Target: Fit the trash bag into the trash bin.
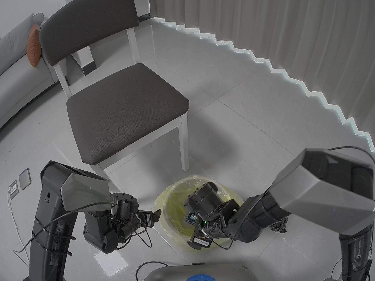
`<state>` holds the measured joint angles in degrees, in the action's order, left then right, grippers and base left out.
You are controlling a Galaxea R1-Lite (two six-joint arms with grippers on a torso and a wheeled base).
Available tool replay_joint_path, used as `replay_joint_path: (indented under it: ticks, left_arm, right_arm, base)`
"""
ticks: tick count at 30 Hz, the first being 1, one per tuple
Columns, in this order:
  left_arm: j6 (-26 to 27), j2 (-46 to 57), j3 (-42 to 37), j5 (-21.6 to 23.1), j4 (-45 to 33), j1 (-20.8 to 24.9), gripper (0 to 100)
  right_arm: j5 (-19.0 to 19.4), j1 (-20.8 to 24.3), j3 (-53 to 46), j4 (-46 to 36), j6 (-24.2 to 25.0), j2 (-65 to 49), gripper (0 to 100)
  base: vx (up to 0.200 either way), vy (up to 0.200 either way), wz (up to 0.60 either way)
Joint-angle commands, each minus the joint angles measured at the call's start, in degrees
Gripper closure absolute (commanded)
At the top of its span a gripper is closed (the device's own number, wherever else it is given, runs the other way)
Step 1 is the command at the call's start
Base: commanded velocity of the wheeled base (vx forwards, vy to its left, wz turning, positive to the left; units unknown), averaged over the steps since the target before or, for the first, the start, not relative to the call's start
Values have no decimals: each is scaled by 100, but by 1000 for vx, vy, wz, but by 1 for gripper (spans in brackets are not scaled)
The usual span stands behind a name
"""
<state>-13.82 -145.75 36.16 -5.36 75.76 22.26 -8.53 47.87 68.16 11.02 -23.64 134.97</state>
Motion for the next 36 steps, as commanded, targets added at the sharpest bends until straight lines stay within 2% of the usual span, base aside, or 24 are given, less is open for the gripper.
replay_joint_path:
  ticks: [1, 4, 5, 6, 10, 13, 17, 22, 36]
  left_arm:
    - [143, 12, 41, -88, -352, -99, 0]
    - [143, 29, 67, -158, -475, -117, 0]
    - [134, 99, 181, -255, -765, -125, 0]
    - [134, 99, 181, -255, -783, -117, 0]
    - [126, 99, 190, -263, -756, -125, 0]
    - [126, 91, 190, -263, -730, -125, 0]
    - [117, 73, 199, -263, -677, -125, 0]
    - [126, 12, 208, -272, -440, -125, 0]
    - [117, 3, 199, -272, -431, -125, 0]
  right_arm:
    - [10, -252, -321, -12, 8, -876, 0]
    - [10, -340, -365, -12, 8, -947, 0]
    - [36, -709, -496, -12, -36, -1105, 0]
    - [54, -859, -549, -21, -62, -1122, 0]
    - [62, -1201, -690, -30, -203, -1131, 0]
    - [80, -1685, -857, -30, -510, -1070, 0]
    - [89, -1992, -936, -30, -651, -964, 0]
    - [89, -2063, -804, -12, -651, -648, 0]
    - [71, -2098, -75, -21, -660, 345, 0]
  base:
    - [0, 0, 0]
    - [0, 0, 0]
    - [0, 0, 0]
    - [0, 0, 0]
    - [0, 0, 0]
    - [0, 0, 0]
    - [0, 0, 0]
    - [0, 0, 0]
    - [0, 0, 0]
